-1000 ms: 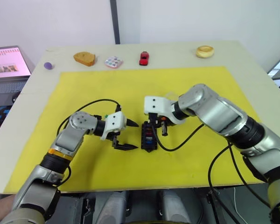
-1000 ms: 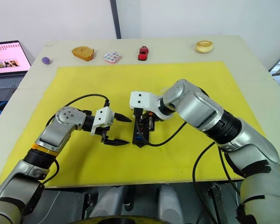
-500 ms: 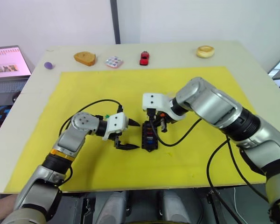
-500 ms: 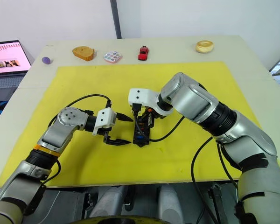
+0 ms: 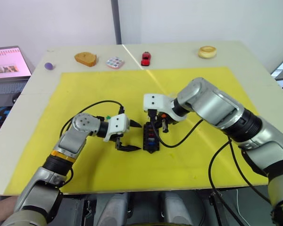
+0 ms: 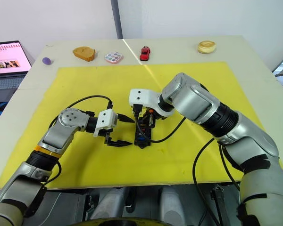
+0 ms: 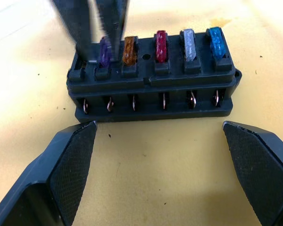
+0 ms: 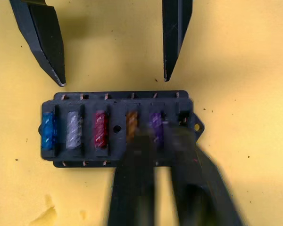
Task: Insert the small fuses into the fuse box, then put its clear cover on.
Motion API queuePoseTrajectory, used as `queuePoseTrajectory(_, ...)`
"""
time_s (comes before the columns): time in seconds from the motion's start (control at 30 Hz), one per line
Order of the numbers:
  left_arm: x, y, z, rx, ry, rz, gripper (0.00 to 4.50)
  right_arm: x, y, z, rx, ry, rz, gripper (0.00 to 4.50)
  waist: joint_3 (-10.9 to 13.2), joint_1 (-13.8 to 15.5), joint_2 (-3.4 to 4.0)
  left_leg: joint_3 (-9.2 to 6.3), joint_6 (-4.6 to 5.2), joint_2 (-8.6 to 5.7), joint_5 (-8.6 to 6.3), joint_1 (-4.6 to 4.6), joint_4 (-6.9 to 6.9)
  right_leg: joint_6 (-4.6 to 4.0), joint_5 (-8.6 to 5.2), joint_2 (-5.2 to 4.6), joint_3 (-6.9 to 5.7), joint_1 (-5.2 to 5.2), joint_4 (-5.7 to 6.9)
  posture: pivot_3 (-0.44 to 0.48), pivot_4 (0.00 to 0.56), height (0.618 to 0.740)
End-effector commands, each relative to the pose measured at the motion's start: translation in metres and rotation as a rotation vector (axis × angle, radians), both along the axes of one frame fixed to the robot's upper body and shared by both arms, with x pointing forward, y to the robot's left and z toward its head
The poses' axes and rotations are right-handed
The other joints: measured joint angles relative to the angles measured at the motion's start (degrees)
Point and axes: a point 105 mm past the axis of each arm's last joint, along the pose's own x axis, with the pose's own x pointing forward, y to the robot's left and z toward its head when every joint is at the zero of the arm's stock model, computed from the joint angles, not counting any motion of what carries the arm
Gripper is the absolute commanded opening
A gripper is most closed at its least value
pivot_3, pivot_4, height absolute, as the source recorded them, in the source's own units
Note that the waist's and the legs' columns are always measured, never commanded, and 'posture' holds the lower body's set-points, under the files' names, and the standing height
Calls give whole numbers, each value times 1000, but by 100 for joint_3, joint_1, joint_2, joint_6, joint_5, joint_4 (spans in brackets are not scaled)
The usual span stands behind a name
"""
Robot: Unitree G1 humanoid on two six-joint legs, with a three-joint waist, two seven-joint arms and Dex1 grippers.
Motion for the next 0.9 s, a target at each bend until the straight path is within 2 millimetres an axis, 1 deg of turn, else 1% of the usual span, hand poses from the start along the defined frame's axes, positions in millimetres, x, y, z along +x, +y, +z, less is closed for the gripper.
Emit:
queuePoseTrajectory(0.03,-2,0,0,8,2,-9,4500,0,6,15,29,-62,24,1388,0,-1,0,0,0,0,0,0,0,0,0,0,0,0,0,0,150,740)
queuePoseTrajectory(0.23,-2,0,0,7,0,-8,4500,-1,8,20,45,-76,31,1388,0,0,0,0,0,0,0,0,0,0,0,0,0,0,0,0,150,740)
queuePoseTrajectory(0.47,1,5,1,22,-3,-1,4500,4,7,37,60,-137,33,1388,0,-2,0,0,0,0,0,0,0,0,0,0,0,0,1,0,150,740)
queuePoseTrajectory(0.6,4,6,3,22,-8,6,4500,-6,6,45,90,-112,58,1388,0,0,0,0,0,0,0,0,0,0,0,0,-1,0,1,0,150,740)
queuePoseTrajectory(0.7,5,7,3,30,-15,8,4500,-9,6,47,106,-100,73,1388,0,-2,0,0,0,0,0,0,-1,0,0,0,0,1,1,0,150,740)
queuePoseTrajectory(0.83,7,8,1,45,-20,5,4500,-11,5,42,127,-79,78,1388,0,2,0,0,0,0,0,0,0,0,0,0,0,0,1,0,150,740)
queuePoseTrajectory(0.9,7,7,3,37,-19,5,4500,-13,4,38,141,-64,77,833,0,4,0,0,0,0,0,0,0,0,0,0,0,0,1,0,150,740)
